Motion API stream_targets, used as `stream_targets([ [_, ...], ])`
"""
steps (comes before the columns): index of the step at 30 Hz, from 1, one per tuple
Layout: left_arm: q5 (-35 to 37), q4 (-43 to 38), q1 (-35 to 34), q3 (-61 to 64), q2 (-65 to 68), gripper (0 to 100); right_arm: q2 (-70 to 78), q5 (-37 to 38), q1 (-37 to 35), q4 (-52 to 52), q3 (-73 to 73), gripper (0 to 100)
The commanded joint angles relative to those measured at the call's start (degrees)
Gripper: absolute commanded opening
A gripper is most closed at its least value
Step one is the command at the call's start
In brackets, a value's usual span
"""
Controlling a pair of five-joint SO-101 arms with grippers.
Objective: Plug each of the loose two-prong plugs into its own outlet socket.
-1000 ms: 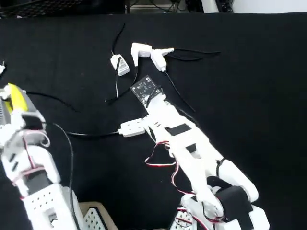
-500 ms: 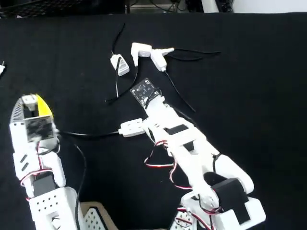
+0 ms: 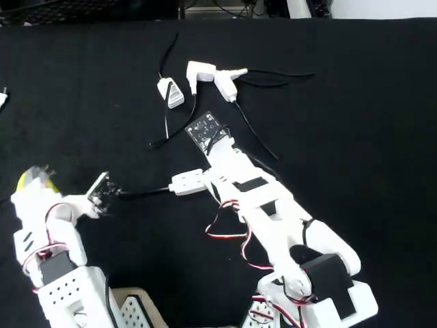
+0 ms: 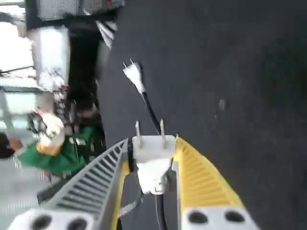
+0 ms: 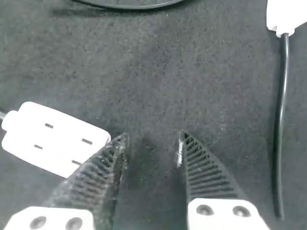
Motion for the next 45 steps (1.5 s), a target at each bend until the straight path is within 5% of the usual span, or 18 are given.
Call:
stream_targets([
  [1,-31.9,2.2,-5.6,1.0,-0.4,3,0.1,-0.1,1.1,-0.2,-2.8,15.2],
  [5,-45.4,9.9,-8.2,1.0,-0.7,3,0.1,-0.1,1.1,-0.2,-2.8,15.2],
  [15,-46.6,31.2,-6.1,1.0,-0.7,4,0.2,-0.1,1.1,-0.4,-2.8,15.2],
  [21,-37.2,31.4,-6.1,1.0,-0.8,5,0.2,-0.1,1.1,-0.4,-2.8,15.2],
  [25,-29.7,31.4,-6.2,0.7,-0.8,18,0.2,-0.1,1.1,-0.4,-2.8,15.2],
  [28,-28.2,31.4,-6.3,0.6,-0.8,25,0.2,-0.1,1.1,-0.4,-2.8,15.2],
  [35,-27.6,26.5,-6.1,-3.2,-0.8,26,0.2,-0.1,1.1,-0.4,-2.8,15.2],
  [39,-14.7,20.6,-4.4,-3.2,-0.8,26,0.2,-0.1,1.1,-0.5,-2.8,15.2],
  [45,29.7,-0.1,-3.5,-5.1,-0.8,26,0.2,-0.1,1.1,-0.5,-2.8,15.2],
])
